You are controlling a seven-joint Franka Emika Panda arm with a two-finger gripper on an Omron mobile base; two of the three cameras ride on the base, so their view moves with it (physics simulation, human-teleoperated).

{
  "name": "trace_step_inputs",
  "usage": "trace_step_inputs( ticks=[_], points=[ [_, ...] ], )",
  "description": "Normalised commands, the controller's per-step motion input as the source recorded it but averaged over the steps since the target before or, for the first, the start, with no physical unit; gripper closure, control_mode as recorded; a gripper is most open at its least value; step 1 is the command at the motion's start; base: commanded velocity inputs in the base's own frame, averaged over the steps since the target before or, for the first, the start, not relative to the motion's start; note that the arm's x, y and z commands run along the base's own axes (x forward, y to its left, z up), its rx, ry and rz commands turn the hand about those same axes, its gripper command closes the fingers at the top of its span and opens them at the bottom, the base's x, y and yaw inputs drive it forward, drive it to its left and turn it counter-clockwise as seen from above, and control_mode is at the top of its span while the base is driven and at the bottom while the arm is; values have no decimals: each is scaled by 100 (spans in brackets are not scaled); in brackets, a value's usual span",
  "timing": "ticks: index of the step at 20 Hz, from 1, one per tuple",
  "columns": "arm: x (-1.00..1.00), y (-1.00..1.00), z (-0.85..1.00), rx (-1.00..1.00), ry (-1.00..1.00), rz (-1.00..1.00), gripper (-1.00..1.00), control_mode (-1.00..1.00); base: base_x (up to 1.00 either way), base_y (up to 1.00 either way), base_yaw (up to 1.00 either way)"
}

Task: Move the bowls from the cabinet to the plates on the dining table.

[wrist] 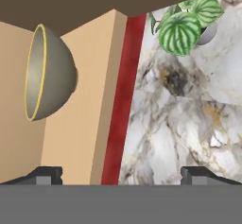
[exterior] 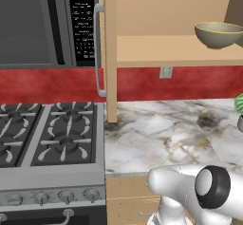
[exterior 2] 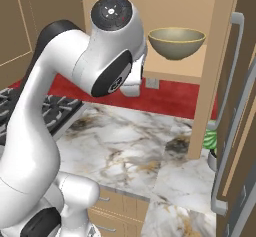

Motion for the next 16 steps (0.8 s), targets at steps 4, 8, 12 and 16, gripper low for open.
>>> trace_step_inputs(
  ticks=[4, 8, 12, 16],
  points=[
    [16, 0, 0, 2, 0, 5, -100, -100, 0, 0, 0],
    [17, 0, 0, 0, -2, 6, -100, -100, 0, 0, 0],
    [11, 0, 0, 0, -6, 4, -100, -100, 0, 0, 0],
    [4, 0, 0, 0, -9, 1, -100, -100, 0, 0, 0]
  ],
)
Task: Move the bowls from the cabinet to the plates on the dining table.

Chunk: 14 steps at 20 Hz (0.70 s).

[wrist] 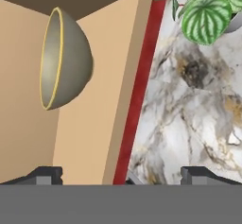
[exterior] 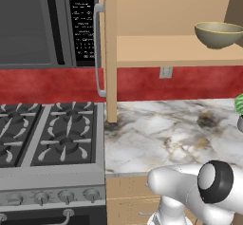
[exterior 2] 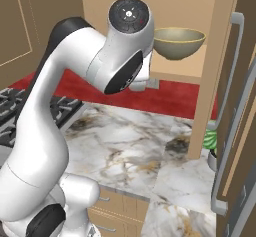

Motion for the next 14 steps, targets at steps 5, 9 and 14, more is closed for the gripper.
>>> trace_step_inputs(
  ticks=[5, 9, 14],
  points=[
    [4, -2, 0, 0, -6, 0, -100, -100, 0, 0, 0],
    [13, 0, 0, 0, 0, 0, -100, -100, 0, 0, 0],
    [24, 0, 0, 0, 0, 0, -100, -100, 0, 0, 0]
  ],
)
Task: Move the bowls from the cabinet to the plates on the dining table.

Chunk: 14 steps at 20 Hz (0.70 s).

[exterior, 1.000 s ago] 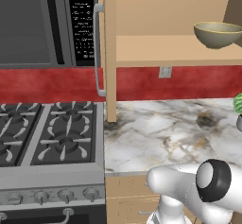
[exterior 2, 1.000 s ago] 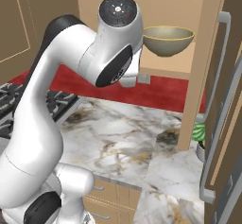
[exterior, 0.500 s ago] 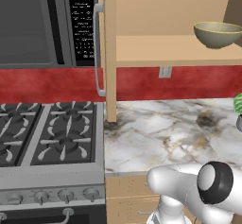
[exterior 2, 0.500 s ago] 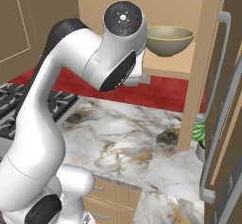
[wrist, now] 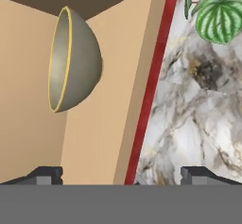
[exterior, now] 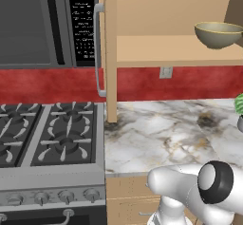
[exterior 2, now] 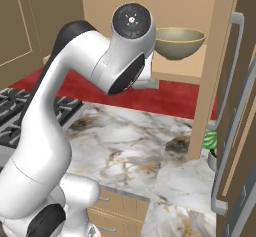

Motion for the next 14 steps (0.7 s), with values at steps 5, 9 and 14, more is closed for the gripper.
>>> trace_step_inputs(
  ticks=[5, 9, 14],
  points=[
    [25, 0, 0, 0, 0, 0, -100, -100, 0, 0, 0],
    [20, -7, 0, 0, 1, 0, -100, -100, 0, 0, 0],
    [19, -34, 0, 0, 0, 0, -100, -100, 0, 0, 0]
  ],
)
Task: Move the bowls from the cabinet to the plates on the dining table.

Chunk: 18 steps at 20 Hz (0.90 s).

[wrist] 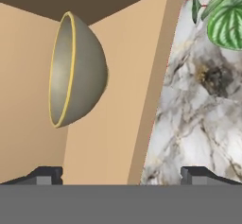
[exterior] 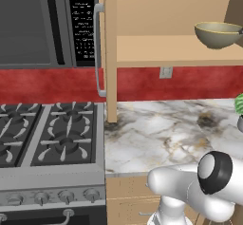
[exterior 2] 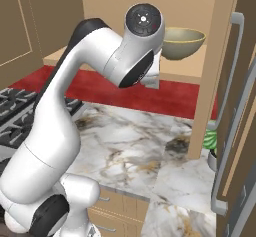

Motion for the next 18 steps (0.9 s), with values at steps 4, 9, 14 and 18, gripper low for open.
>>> trace_step_inputs(
  ticks=[4, 9, 14, 18],
  points=[
    [26, -38, 0, 0, 0, 0, -100, -100, 0, 0, 0],
    [29, -10, 0, 0, 0, 0, -100, -100, 0, 0, 0],
    [26, -1, 0, 0, 0, 0, -100, -100, 0, 0, 0],
    [18, -3, 0, 0, 0, 0, -100, -100, 0, 0, 0]
  ],
)
